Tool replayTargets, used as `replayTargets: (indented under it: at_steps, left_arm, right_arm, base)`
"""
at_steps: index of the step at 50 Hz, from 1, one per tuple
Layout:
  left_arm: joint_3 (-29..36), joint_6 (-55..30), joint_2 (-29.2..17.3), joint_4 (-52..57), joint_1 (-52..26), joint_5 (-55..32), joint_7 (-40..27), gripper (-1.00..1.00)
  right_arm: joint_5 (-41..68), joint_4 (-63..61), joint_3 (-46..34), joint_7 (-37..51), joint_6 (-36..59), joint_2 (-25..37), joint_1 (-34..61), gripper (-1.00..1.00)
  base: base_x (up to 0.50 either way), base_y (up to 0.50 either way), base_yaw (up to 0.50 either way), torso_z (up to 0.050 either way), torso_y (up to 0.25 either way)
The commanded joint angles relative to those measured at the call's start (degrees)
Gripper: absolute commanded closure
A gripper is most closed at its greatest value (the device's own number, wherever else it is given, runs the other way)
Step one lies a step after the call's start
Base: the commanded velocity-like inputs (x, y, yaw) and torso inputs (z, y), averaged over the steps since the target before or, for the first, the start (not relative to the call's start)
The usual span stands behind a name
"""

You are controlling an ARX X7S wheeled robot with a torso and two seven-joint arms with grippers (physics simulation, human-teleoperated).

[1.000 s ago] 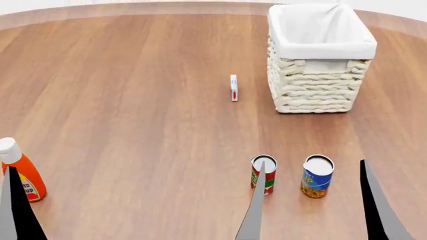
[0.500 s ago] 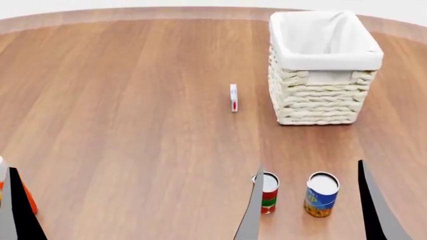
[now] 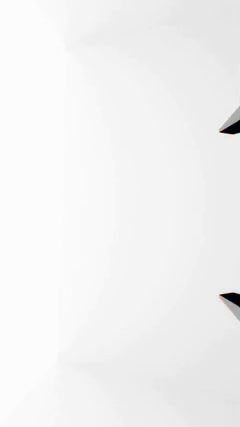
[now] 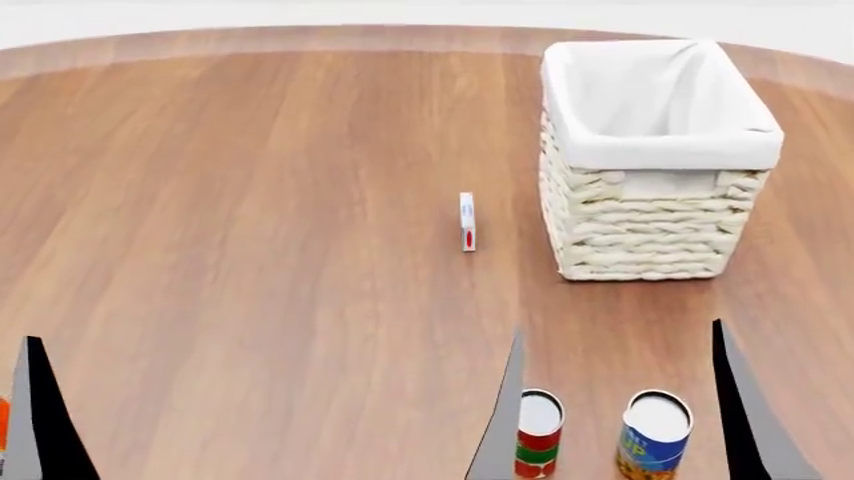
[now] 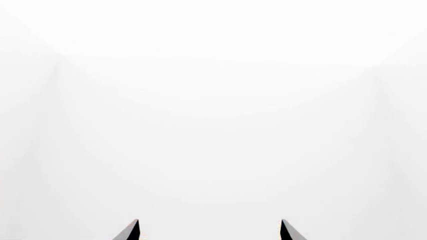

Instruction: Pick up the alphabet soup and the cream cheese box, and put them in the basket.

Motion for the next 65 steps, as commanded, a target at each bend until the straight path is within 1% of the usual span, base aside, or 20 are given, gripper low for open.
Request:
replayTargets:
  at_steps: [1, 65]
  left_arm:
    - [-0.14, 0.33, -0.58, -1.67, -0.07, -0.89, -0.33, -1.00]
    - [1.63, 0.17, -2.43, -2.01, -0.24, -0.82, -2.66, -1.00]
  right_arm:
    - [-0.19, -0.15, -1.20, 0.20, 0.91, 0.05, 1.00, -1.00]
    - [1.28, -0.09, -2.01, 2.15, -0.02, 2.22, 0.85, -1.00]
  base:
    - [0.20, 0.00, 0.00, 0.000, 0.000]
    - [0.19, 0.00, 0.00, 0.000, 0.000]
